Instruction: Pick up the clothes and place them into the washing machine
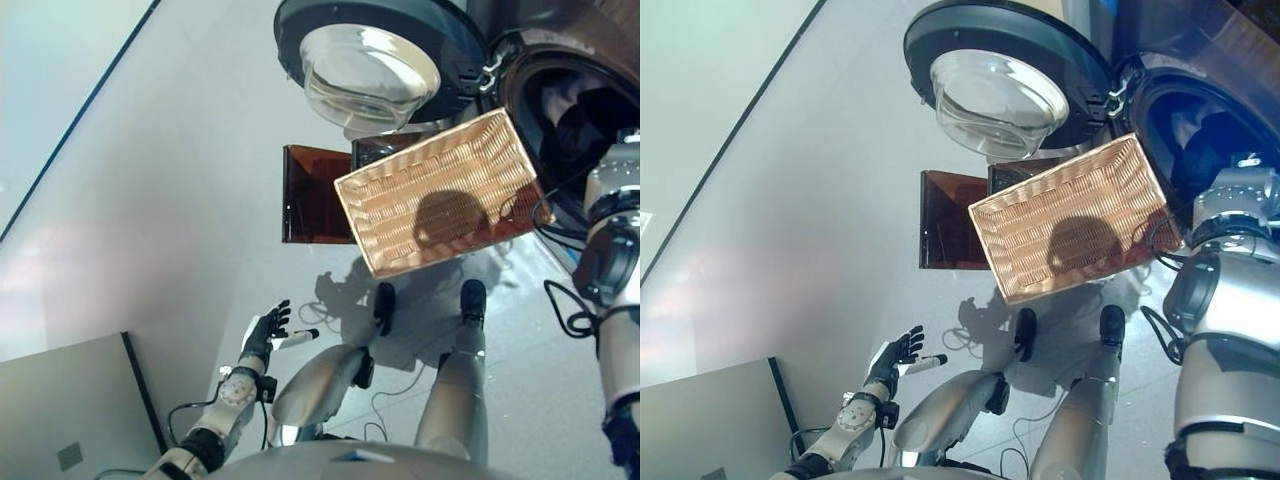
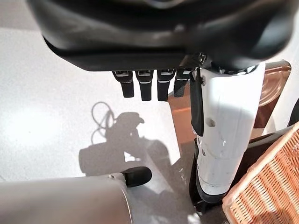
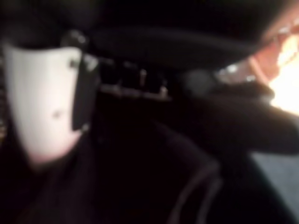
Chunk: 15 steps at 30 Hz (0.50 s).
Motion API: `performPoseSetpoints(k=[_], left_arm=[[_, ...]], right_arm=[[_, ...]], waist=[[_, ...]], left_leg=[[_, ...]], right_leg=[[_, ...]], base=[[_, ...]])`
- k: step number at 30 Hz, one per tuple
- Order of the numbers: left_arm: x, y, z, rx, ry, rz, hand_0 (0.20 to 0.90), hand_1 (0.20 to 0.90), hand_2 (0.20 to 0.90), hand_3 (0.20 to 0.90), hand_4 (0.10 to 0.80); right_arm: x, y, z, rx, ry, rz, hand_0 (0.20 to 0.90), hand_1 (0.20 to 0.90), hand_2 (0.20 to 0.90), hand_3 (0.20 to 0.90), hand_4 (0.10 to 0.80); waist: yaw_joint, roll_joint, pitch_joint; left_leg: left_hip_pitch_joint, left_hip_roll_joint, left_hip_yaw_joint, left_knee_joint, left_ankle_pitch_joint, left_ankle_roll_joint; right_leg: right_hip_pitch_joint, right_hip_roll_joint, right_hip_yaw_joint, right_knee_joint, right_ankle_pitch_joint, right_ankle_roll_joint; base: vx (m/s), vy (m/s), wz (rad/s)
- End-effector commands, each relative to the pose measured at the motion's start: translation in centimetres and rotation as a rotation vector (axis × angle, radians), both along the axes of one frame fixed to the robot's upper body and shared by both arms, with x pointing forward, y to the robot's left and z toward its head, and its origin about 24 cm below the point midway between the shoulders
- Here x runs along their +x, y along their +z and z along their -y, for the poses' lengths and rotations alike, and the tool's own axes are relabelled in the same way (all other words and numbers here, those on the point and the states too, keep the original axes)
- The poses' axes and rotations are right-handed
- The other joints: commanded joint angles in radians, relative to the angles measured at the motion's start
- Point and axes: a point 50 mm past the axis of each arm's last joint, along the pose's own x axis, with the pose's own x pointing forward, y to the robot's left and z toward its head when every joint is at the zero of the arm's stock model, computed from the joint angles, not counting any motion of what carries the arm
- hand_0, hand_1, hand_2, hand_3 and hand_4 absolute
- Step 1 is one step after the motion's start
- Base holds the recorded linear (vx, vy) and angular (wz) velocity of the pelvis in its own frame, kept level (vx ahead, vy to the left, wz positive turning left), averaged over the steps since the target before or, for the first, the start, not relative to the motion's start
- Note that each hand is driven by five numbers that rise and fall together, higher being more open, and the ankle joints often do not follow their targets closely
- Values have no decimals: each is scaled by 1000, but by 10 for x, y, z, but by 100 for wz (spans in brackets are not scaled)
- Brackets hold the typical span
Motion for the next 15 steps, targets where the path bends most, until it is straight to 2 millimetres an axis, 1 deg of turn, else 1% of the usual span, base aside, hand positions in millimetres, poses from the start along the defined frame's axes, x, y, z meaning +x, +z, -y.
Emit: performPoseSetpoints(k=[1,7,15], left_arm=[[-7,-1,-11,42,15,10,900,900,900,900,800],[-1,5,-12,32,26,49,900,900,900,900,800],[0,6,-16,42,46,60,900,900,900,900,800]], right_arm=[[-66,141,39,-338,-294,380,200,200,200,200,300],[-76,148,46,-382,-318,336,200,200,200,200,300],[-82,151,48,-364,-367,301,200,200,200,200,300]], waist=[[-14,28,-65],[-21,32,-64],[-27,33,-71]], left_leg=[[-21,7,-37,-9,-16,-93],[-29,2,-37,-9,-15,-95],[-32,1,-27,-9,-16,-94]], right_leg=[[-25,37,-30,174,-187,-53],[-40,33,-27,181,-189,-56],[-50,33,-19,184,-187,-57]], base=[[8,4,7],[1,2,1],[5,16,-5]])
